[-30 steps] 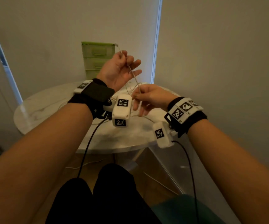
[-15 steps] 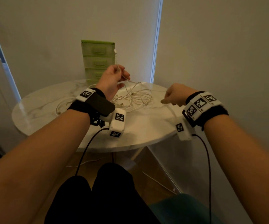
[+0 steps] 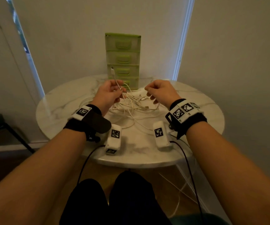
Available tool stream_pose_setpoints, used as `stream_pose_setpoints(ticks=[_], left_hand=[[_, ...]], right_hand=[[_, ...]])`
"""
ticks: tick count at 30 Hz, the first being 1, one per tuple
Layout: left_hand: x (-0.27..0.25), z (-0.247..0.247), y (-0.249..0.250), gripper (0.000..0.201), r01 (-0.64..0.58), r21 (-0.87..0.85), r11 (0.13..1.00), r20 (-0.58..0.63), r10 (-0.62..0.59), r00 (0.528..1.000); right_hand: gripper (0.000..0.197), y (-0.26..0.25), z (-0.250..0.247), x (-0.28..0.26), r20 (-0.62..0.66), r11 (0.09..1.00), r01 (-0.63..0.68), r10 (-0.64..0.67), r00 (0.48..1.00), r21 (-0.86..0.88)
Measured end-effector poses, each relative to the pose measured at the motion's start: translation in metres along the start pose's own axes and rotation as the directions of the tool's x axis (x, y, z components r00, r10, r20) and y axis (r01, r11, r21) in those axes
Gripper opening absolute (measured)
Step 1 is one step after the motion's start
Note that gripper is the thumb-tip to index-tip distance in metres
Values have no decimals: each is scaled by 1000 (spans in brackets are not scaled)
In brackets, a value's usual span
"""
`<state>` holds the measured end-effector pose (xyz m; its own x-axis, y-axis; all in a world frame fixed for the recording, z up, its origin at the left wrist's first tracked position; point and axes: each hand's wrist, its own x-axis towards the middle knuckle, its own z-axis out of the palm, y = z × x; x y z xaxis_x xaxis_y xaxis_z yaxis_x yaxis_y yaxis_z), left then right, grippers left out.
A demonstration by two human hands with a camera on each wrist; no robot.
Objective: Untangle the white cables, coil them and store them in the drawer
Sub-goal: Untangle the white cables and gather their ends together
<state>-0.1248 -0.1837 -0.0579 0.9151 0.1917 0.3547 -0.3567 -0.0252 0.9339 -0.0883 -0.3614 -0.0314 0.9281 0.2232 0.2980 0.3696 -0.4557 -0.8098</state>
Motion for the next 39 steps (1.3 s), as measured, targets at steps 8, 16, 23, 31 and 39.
stream_pose_setpoints(ticks=[8, 16, 23, 31, 39], left_hand=[[36, -16, -20, 33, 130, -5, 991, 40, -130, 991], [55, 3, -20, 25, 166, 81, 983, 144, -176, 974], [56, 20, -22, 20, 138, 156, 978, 81, -151, 985], [53, 17, -17, 41, 176, 186, 967, -76, -164, 984], [29, 9, -20, 39, 159, 39, 987, -234, -145, 961]], right_hand=[[21, 3, 17, 46, 214, 870, -133, 261, 941, -474], [29, 16, 11, 57, 287, 758, -171, 431, 855, -629], [20, 18, 18, 65, 369, 784, -63, 360, 857, -617], [15, 31, 24, 79, 231, 945, -27, 107, 967, -326], [27, 42, 11, 77, -30, 977, -88, 84, 996, -192]])
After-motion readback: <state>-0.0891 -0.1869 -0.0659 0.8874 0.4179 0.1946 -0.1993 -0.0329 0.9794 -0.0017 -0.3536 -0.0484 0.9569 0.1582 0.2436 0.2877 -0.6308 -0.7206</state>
